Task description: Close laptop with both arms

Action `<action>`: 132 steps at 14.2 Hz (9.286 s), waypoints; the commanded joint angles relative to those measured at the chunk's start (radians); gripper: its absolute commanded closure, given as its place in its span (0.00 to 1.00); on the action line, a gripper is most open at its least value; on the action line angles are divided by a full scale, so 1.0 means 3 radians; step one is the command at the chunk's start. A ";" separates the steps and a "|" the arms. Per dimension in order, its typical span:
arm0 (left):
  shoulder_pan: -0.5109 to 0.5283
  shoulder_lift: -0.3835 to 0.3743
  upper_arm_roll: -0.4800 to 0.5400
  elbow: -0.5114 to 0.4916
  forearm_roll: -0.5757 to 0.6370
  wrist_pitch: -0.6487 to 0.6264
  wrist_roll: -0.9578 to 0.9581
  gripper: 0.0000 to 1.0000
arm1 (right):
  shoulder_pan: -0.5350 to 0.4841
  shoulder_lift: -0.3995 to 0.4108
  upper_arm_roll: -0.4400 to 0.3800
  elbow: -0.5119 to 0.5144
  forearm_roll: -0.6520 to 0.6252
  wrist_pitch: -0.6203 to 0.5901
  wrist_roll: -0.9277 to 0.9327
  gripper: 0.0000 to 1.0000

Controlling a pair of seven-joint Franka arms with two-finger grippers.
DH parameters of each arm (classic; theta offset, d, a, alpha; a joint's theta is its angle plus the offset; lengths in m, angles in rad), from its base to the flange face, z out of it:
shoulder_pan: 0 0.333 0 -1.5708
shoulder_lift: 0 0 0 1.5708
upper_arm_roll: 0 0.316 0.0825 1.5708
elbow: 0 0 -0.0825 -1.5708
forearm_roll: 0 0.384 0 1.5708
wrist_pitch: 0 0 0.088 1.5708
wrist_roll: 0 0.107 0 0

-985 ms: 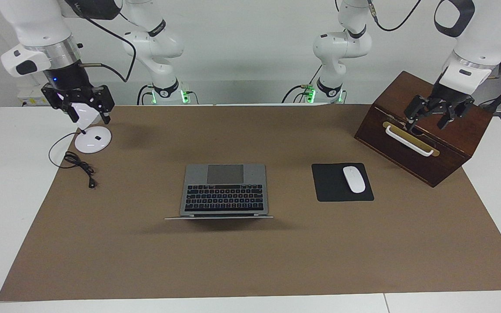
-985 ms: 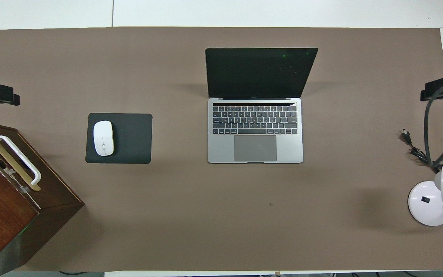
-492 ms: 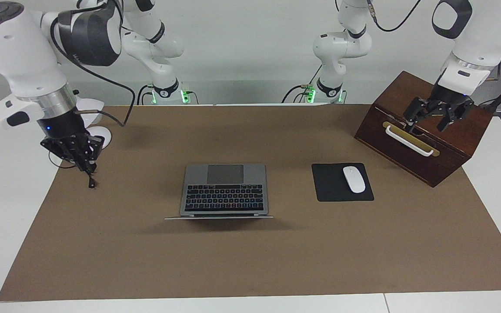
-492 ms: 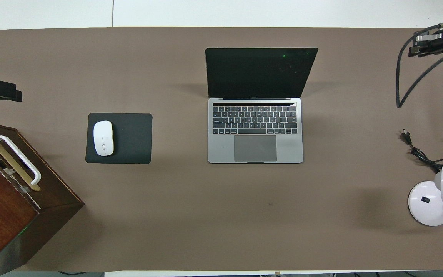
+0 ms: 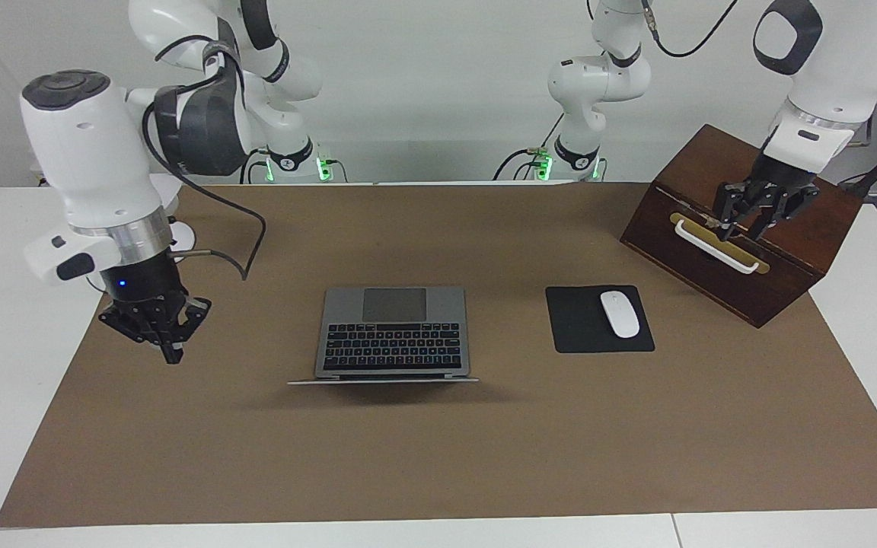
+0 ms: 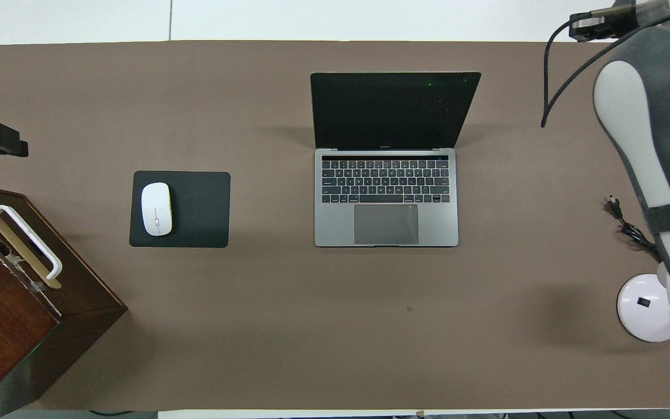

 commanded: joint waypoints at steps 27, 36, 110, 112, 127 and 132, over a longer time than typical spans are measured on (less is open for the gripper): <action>-0.2026 -0.0441 -0.0013 -0.2980 -0.0281 0.4389 -0.0520 1.00 | 0.0794 0.0820 0.0049 0.0442 -0.0018 0.0687 0.1137 1.00; -0.2292 0.0142 -0.0002 -0.2965 -0.0271 0.5131 -0.0474 1.00 | 0.0677 0.0626 0.0054 0.0002 0.0120 0.0455 0.1131 1.00; -0.2461 0.0971 0.0023 -0.3266 -0.0271 0.5894 0.0492 1.00 | 0.0871 -0.0320 0.0105 -0.2237 0.1317 0.0312 0.1131 1.00; -0.2461 0.0971 0.0023 -0.3241 -0.0271 0.5889 0.0492 1.00 | 0.0871 -0.0320 0.0110 -0.2248 0.1317 0.0342 0.1131 1.00; -0.2456 0.0880 0.0013 -0.3154 -0.0378 0.5884 0.0211 1.00 | 0.0151 -0.0259 0.0064 -0.1098 0.0863 0.0624 -0.0288 0.00; -0.2375 0.0166 0.0018 -0.3159 -0.0383 0.4987 0.0001 1.00 | -0.0279 -0.0549 0.0049 -0.0882 0.0647 0.0032 -0.1190 0.00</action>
